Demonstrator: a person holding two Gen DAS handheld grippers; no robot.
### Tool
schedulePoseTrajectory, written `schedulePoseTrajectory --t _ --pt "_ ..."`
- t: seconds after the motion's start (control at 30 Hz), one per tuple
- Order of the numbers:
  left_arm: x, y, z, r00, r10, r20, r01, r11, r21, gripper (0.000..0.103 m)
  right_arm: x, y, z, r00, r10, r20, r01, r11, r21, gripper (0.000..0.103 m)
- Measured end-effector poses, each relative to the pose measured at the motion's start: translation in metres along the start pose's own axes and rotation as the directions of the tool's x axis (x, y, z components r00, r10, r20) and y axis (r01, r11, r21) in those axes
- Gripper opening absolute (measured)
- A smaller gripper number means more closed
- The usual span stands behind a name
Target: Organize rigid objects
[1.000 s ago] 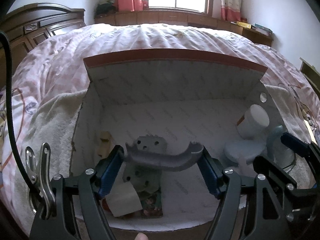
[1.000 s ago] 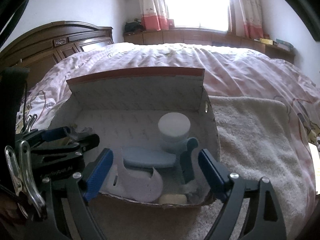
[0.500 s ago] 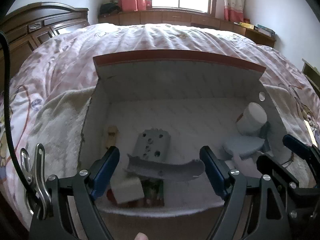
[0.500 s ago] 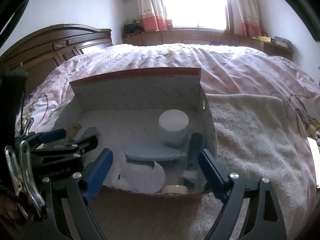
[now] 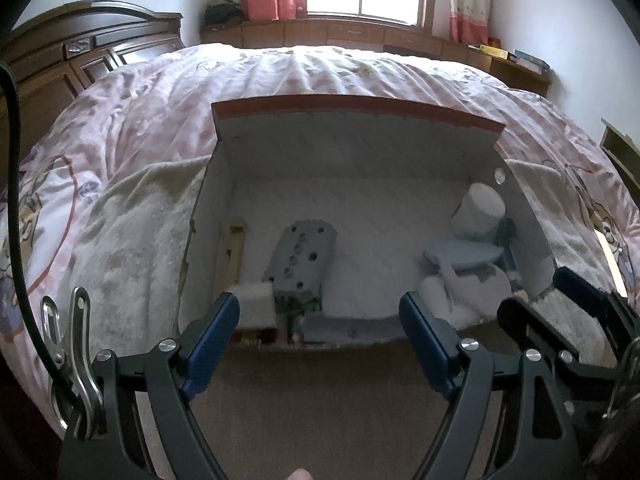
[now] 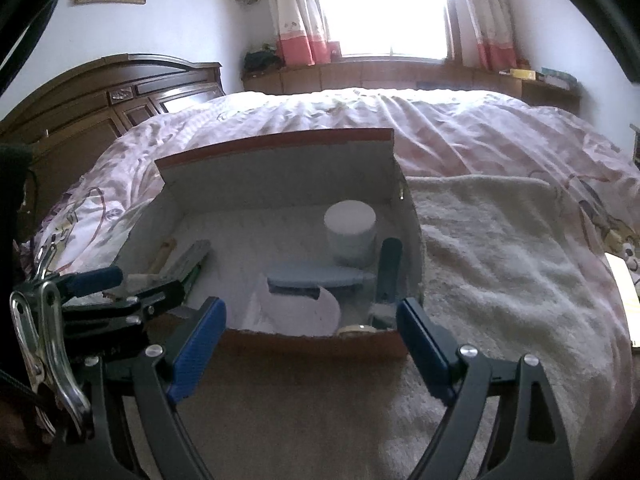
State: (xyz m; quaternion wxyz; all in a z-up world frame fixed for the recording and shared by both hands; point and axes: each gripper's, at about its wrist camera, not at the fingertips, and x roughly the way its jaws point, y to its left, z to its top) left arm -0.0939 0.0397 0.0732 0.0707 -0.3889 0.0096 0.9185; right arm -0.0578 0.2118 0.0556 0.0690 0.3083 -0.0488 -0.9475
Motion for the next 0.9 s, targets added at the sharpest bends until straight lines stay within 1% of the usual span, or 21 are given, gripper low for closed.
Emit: schedulePoseTrajectory --t 0.07,0.37,0.6,0.9 --pt "-0.002 0.000 -0.003 1.000 0.000 -0.004 0.000 1.000 -0.001 0.084 -0.003 -0.001 -0.002 1.000 0.011 -0.001 -0.011 1.000 0.015 0.090" --pt "-0.008 -0.004 -0.015 1.000 0.010 -0.011 -0.010 1.000 -0.002 0.084 -0.008 -0.005 -0.011 1.000 0.015 -0.022 -0.014 0.999 0.042 0.090" --pt "-0.006 -0.005 -0.021 0.999 0.013 -0.029 -0.013 1.000 -0.004 0.083 -0.006 -0.006 -0.017 0.999 0.018 -0.041 -0.016 0.999 0.050 0.090" --pt "-0.003 -0.003 -0.025 0.998 0.007 -0.058 -0.008 1.000 -0.017 0.083 -0.005 -0.006 -0.018 0.999 0.019 -0.045 -0.017 0.998 0.056 0.090"
